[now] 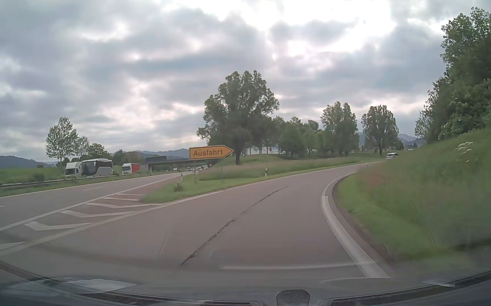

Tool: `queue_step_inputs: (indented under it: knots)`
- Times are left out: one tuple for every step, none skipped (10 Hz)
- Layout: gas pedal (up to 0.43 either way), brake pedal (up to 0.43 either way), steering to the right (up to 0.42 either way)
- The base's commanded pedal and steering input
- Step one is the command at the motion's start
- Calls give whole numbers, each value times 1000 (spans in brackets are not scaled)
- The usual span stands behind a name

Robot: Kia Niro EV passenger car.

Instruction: Follow the waypoints while adhering to traffic rules and regulations

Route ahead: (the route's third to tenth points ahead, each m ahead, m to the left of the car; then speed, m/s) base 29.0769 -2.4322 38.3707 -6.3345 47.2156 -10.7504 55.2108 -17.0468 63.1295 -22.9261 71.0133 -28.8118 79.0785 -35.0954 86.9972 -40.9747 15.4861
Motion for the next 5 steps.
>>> queue_step_inputs:
  knots:
    - [0,18,49]
    - [0,18,49]
    - [0,18,52]
    - [0,18,59]
    - [0,18,60]
